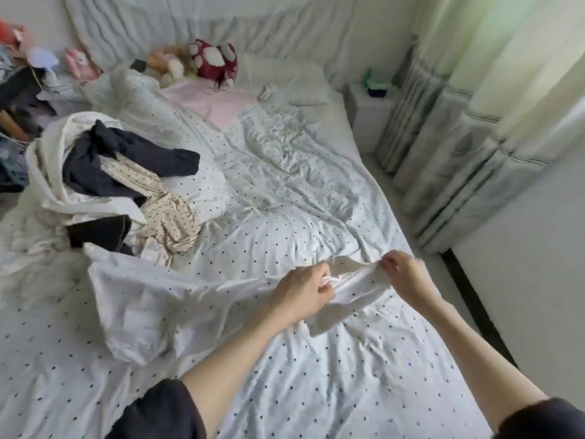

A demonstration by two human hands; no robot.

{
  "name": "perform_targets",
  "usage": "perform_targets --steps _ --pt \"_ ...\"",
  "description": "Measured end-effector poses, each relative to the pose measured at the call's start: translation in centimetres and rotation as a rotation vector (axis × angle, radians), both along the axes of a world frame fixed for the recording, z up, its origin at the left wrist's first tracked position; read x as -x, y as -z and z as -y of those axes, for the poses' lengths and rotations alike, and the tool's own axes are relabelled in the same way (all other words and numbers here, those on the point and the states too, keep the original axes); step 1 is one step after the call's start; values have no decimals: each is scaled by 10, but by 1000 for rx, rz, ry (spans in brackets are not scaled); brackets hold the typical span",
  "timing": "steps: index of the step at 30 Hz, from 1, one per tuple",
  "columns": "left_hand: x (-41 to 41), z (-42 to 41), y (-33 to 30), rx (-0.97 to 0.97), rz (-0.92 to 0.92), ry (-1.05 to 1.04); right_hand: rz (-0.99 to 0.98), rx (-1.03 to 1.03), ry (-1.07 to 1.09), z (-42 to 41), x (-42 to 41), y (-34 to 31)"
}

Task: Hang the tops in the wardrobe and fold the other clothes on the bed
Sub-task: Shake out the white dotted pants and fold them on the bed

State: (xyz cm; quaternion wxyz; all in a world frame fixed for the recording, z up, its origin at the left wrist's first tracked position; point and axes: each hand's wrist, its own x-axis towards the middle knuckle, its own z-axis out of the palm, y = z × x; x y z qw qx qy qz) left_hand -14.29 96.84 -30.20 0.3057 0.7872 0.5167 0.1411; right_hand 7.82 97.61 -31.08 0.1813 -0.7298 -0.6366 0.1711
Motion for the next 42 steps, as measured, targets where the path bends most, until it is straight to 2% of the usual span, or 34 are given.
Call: perform_targets --steps 2,4,7,9,13,21,24,28,30,32,34,37,40,42 --pt "-34 3 3 86 58 91 -28 2 116 4 -27 1" --pt "-49 3 16 183 41 184 -36 63 195 10 -45 9" --pt "-38 -1 44 291 -59 268 -7 205 169 18 -49 29" --pt "-16 -6 65 358 -119 237 15 276 100 20 -39 44" --pt "47 -14 111 408 -237 76 -11 411 -26 14 7 83" --pt "186 8 150 334 -450 -558 21 531 -414 -10 138 138" --pt "220 20 160 470 -302 -913 111 513 -553 -14 178 154" --pt "243 27 173 817 103 -1278 221 535 -586 -17 213 172" --pt "247 27 172 734 177 -1332 289 504 -525 -22 224 176" --pt "247 20 165 575 172 -1257 300 493 -453 -31 228 177" --pt "245 5 147 424 178 -1163 167 536 -361 -43 234 174" --pt "230 -32 105 250 146 -970 -285 557 -123 -64 241 152" --pt "201 -82 67 125 118 -754 -643 531 -123 -79 230 116" --pt "169 -116 44 96 107 -603 -777 498 -171 -80 208 88"
